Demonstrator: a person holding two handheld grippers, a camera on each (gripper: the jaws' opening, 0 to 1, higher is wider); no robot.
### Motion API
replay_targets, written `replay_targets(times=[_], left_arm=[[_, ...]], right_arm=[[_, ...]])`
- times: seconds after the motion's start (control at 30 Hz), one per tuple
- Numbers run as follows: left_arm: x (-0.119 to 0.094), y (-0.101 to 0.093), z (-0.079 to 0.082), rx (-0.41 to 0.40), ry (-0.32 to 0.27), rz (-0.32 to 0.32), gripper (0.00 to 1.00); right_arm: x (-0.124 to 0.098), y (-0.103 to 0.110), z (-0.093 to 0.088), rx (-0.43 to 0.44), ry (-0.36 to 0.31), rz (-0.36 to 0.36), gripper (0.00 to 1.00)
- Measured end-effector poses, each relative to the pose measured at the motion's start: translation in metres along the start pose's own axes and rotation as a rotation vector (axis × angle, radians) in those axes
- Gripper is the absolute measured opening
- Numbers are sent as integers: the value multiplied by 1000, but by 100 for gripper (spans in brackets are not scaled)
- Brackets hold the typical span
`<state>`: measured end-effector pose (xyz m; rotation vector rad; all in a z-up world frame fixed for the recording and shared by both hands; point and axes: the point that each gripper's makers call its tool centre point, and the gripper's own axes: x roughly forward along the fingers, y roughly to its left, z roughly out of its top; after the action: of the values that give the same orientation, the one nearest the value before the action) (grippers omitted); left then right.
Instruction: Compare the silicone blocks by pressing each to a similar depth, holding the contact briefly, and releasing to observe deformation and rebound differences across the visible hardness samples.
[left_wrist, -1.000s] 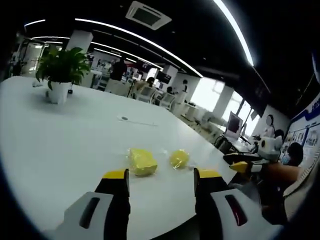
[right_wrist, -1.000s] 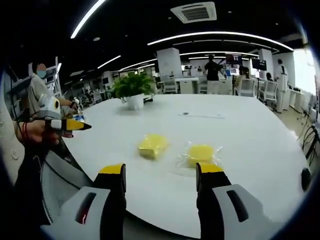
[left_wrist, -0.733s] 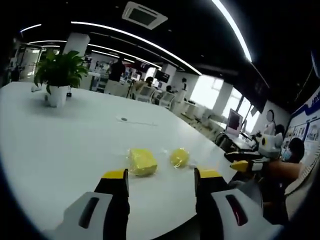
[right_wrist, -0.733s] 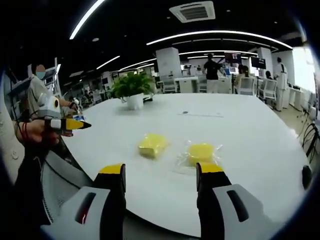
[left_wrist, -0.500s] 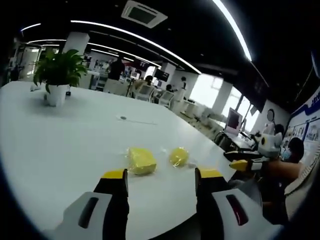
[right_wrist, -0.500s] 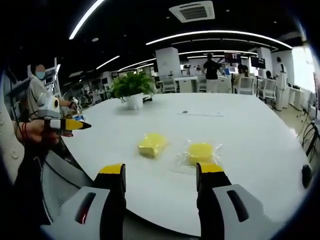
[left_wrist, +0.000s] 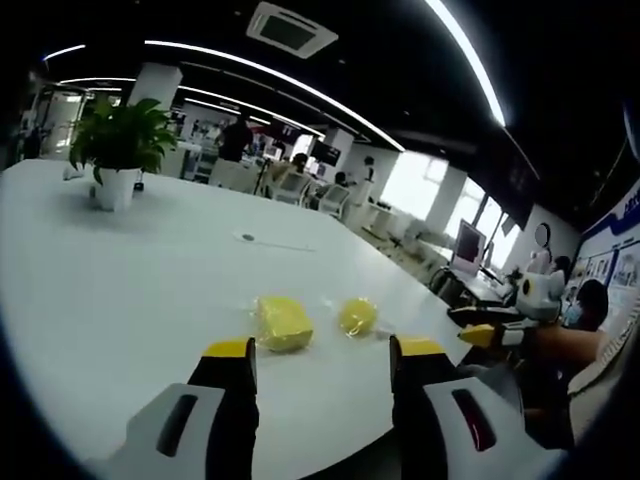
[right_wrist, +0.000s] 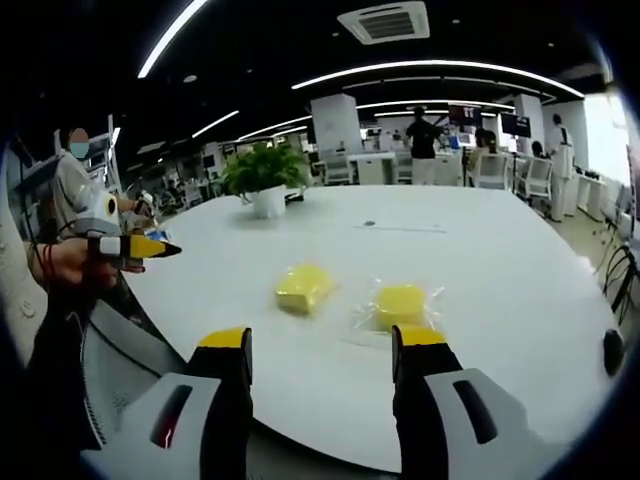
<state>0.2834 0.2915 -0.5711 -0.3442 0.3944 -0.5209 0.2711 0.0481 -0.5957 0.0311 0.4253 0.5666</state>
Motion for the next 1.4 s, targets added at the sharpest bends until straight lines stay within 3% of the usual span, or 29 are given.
replay_targets(times=[0.43,0.9,1.1,1.4], left_arm=[[-1,-1,0,-15,4,-6,54],[17,13,10,-114,0,-5,57],[32,27,12,-229,0,19,60],[54,43,13,-301,7,28,60]], right_arm=[[-1,0,0,7,3,6,53],[4,-9,-12,11,59,9,53],[7,-14,-16,12,82,9,52],[13,-22,-22,20,110,3,52]])
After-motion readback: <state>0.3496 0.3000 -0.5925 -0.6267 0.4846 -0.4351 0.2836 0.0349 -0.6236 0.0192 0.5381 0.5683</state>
